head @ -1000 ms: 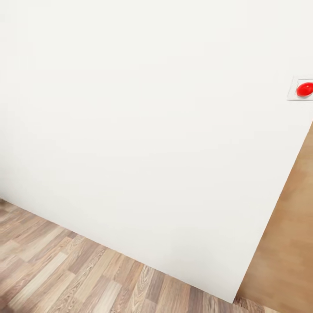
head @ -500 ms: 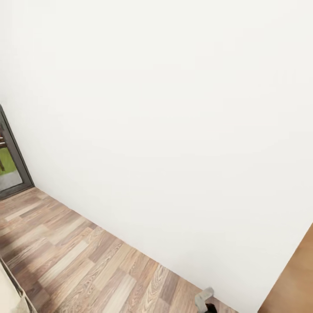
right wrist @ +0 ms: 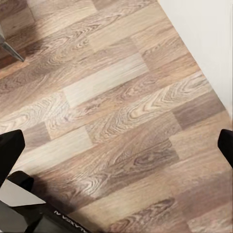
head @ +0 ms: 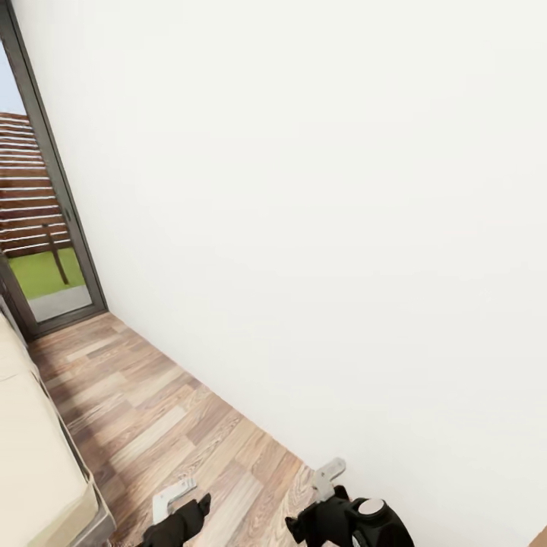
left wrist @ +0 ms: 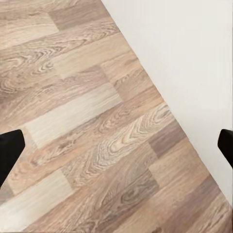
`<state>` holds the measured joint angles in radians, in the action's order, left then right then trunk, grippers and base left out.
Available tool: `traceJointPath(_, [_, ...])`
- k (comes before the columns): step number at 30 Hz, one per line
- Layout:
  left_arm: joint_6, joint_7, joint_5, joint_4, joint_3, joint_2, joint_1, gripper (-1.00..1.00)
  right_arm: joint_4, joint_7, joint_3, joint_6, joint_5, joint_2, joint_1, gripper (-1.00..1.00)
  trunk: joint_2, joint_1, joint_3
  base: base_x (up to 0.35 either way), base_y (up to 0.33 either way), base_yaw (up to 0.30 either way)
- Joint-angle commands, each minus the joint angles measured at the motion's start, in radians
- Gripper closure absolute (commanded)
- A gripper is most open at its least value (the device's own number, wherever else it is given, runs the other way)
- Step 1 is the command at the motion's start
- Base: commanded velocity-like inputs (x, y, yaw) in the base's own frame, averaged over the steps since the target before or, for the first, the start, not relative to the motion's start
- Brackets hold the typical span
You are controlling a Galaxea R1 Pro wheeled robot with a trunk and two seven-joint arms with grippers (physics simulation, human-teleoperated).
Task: Put all the toys in the child's room - the three board games (two on the bed and one on the table), the two jigsaw puzzles on the table, and the tennis ball on the table - inside the toy box on the table in the child's room.
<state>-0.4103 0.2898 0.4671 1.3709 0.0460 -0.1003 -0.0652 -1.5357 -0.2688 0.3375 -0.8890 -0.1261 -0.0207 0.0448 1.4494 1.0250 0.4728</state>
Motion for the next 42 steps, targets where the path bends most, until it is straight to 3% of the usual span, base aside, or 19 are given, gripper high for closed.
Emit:
traceJointPath(1, [-0.004,0.011,0.008,0.014,0.026,0.001,0.013,-1.00,-0.003,0.034,0.013,-0.006,-0.011,-0.016,0.002,-1.00,0.001,0.000,0.001,0.000,0.000,0.295])
traceJointPath(6, [-0.046,0.024,0.006,-0.024,0.061,0.004,0.067,-1.00,-0.007,0.102,0.045,-0.003,-0.012,-0.046,0.005,-1.00,0.001,0.000,0.003,0.000,0.000,0.294])
traceJointPath(10, [-0.058,0.130,0.013,-0.056,0.045,0.004,0.077,-1.00,-0.008,0.114,0.063,0.000,-0.013,-0.050,0.006,-1.00,0.001,0.000,0.005,0.000,0.000,0.292])
traceJointPath(14, [-0.060,0.162,0.016,-0.033,0.052,0.002,0.078,-1.00,-0.008,0.118,0.068,0.001,-0.013,-0.049,0.006,-1.00,0.001,0.000,0.006,0.000,0.000,0.292])
traceJointPath(21, [-0.063,0.171,0.024,-0.019,0.083,0.004,0.077,-1.00,-0.012,0.120,0.070,0.003,-0.014,-0.044,0.006,-1.00,0.001,0.000,0.006,0.000,0.000,0.294])
traceJointPath(23, [-0.064,0.171,0.047,-0.025,0.083,0.004,0.085,-1.00,-0.022,0.119,0.071,0.004,-0.015,-0.042,0.005,-1.00,0.001,0.000,0.006,0.000,0.000,0.297])
traceJointPath(26, [-0.108,0.173,0.103,-0.033,0.080,0.005,0.180,-1.00,-0.048,0.118,0.064,0.003,-0.015,-0.040,0.006,-1.00,0.001,0.000,0.006,0.000,0.000,0.298])
traceJointPath(28, [-0.155,0.174,0.121,-0.067,0.081,0.005,0.234,-1.00,-0.059,0.118,0.061,0.003,-0.015,-0.039,0.006,-1.00,0.001,0.000,0.006,0.000,0.000,0.298])
traceJointPath(32, [-0.165,0.167,0.137,-0.195,0.083,0.005,0.279,-1.00,-0.071,0.120,0.059,0.014,-0.016,-0.038,0.006,-1.00,0.001,0.000,0.006,0.000,0.000,0.293])
traceJointPath(37, [-0.144,0.167,0.144,-0.240,0.090,0.003,0.293,-1.00,-0.074,0.120,0.057,0.024,-0.016,-0.038,0.006,-1.00,0.001,0.000,0.006,0.000,0.000,0.282])
traceJointPath(42, [-0.140,0.167,0.142,-0.234,0.091,0.005,0.293,-1.00,-0.075,0.120,0.057,0.027,-0.017,-0.038,0.006,-1.00,0.001,0.000,0.006,0.000,0.000,0.277])
